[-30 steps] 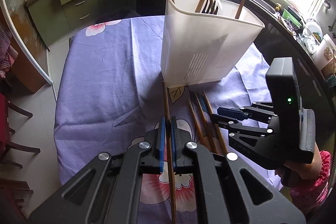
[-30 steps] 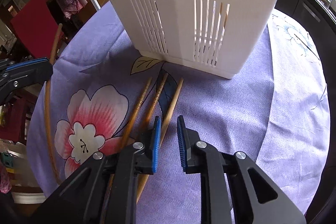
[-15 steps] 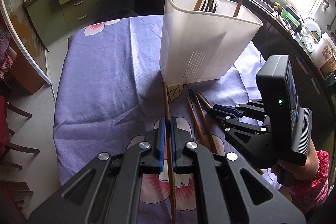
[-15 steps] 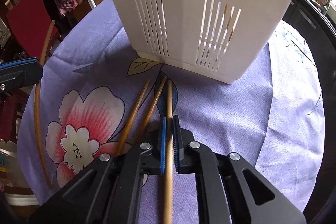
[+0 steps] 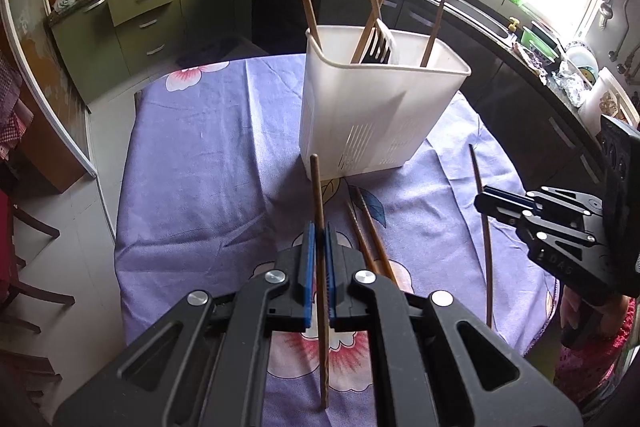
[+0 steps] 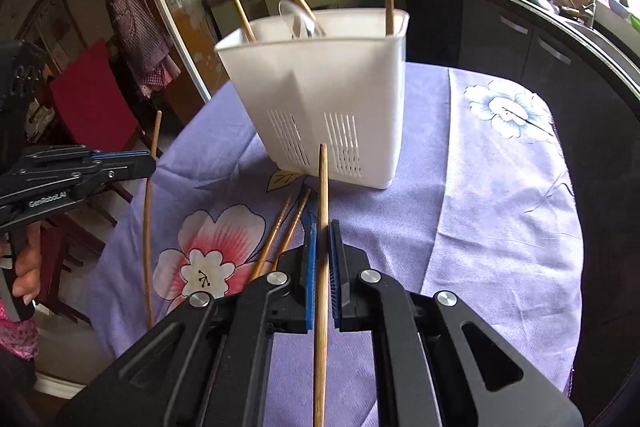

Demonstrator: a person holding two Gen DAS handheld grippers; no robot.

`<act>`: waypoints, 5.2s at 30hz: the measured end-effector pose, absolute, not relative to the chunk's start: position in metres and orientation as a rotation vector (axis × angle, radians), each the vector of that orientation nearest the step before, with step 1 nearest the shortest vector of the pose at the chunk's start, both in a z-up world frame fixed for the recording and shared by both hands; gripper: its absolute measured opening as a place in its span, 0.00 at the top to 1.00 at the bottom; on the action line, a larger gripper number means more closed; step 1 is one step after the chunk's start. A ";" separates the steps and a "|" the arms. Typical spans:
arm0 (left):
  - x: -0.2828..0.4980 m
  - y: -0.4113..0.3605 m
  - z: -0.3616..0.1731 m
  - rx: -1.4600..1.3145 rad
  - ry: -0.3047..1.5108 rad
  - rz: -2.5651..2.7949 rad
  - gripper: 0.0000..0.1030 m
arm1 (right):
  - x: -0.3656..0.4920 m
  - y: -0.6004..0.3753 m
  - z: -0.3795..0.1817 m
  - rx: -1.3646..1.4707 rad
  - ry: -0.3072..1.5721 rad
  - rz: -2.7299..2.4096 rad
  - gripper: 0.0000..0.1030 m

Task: Organize utensils
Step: 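Carry both chopsticks over the holder and open both grippers, then grasp a chopstick with each gripper and lift them toward the holder, then open both grippers to drop the chopsticks into the white holder, then grasp a chopstick with the right gripper and lift it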

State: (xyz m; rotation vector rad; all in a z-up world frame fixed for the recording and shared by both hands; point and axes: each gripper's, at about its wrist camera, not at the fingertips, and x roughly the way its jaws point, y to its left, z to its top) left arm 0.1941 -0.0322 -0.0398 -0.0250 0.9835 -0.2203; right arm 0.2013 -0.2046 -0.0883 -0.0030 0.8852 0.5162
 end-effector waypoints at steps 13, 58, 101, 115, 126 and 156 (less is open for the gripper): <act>0.186 -0.039 0.011 -0.004 0.863 -0.238 0.96 | 0.144 -0.258 -0.040 0.059 0.757 0.541 0.93; 0.205 -0.041 -0.065 0.029 1.044 -0.214 0.95 | 0.211 -0.253 0.131 0.153 0.336 0.459 0.93; 0.213 -0.061 0.131 0.026 0.666 -0.261 0.95 | 0.202 -0.273 -0.108 0.153 0.810 0.450 0.76; 0.262 -0.065 0.134 0.019 0.648 -0.185 0.95 | 0.205 -0.269 -0.125 0.142 0.862 0.452 0.76; 0.286 -0.071 0.081 0.036 0.775 -0.196 0.92 | 0.209 -0.247 -0.124 0.103 0.890 0.471 0.76; 0.223 -0.010 0.056 -0.039 0.776 -0.234 0.84 | 0.248 -0.115 -0.179 -0.203 1.069 0.459 0.77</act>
